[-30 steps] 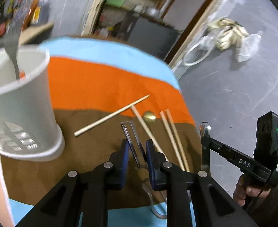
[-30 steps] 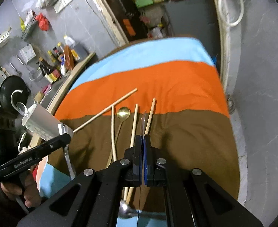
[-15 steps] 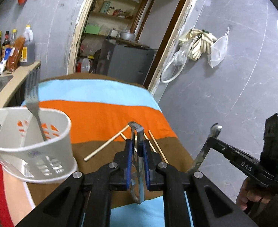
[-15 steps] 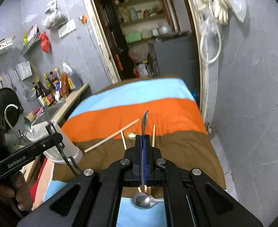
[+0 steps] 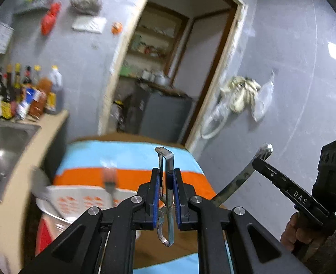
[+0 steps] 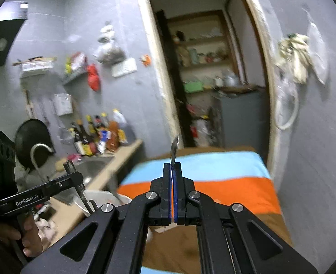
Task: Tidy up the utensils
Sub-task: 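Lower the peeler and knife into the white caddy and open both tools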
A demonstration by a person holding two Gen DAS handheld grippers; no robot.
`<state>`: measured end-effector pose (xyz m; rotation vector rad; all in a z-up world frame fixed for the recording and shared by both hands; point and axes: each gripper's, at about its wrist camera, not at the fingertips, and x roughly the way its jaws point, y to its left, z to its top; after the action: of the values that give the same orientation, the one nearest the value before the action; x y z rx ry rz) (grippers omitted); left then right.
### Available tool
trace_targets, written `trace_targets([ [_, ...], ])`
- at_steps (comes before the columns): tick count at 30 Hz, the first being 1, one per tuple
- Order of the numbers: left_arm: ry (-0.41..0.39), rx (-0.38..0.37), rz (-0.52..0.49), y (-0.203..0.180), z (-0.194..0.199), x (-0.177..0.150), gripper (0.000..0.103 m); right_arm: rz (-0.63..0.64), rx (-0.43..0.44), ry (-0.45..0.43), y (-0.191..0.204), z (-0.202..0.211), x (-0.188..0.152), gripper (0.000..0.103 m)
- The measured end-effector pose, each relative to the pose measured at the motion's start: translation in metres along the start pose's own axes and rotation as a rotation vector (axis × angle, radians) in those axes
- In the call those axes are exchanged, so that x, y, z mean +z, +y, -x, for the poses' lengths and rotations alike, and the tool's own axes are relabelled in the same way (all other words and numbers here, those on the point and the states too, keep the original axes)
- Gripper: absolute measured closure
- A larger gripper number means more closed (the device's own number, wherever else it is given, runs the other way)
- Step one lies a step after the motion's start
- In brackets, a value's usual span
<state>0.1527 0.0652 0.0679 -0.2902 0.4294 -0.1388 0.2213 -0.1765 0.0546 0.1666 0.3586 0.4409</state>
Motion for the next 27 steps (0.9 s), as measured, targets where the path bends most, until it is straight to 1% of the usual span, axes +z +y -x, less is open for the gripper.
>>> trace_targets([
  [4, -0.063, 0.084, 0.029, 0.031, 0.025, 0.015, 0.093, 0.014, 0.087, -0.014, 0.034, -0.02, 0.007, 0.102],
  [7, -0.099, 0.146, 0.045, 0.053, 0.039, 0.021, 0.093, 0.034, 0.129, -0.015, 0.057, -0.035, 0.01, 0.102],
  [11, -0.124, 0.204, 0.066, 0.074, 0.045, 0.022, 0.093, 0.065, 0.154, -0.011, 0.081, -0.053, 0.007, 0.102],
  [13, -0.135, 0.228, 0.075, 0.087, 0.044, 0.023, 0.093, 0.092, 0.148, 0.001, 0.092, -0.064, 0.003, 0.102],
  [15, -0.137, 0.238, 0.08, 0.095, 0.04, 0.023, 0.093, 0.122, 0.136, 0.011, 0.099, -0.074, -0.001, 0.102],
  [19, -0.109, 0.25, 0.075, 0.106, 0.022, 0.019, 0.093, 0.146, 0.12, 0.059, 0.108, -0.094, -0.012, 0.102],
  [27, -0.044, 0.26, 0.043, 0.114, -0.01, 0.002, 0.092, 0.147, 0.087, 0.155, 0.102, -0.117, -0.038, 0.101],
])
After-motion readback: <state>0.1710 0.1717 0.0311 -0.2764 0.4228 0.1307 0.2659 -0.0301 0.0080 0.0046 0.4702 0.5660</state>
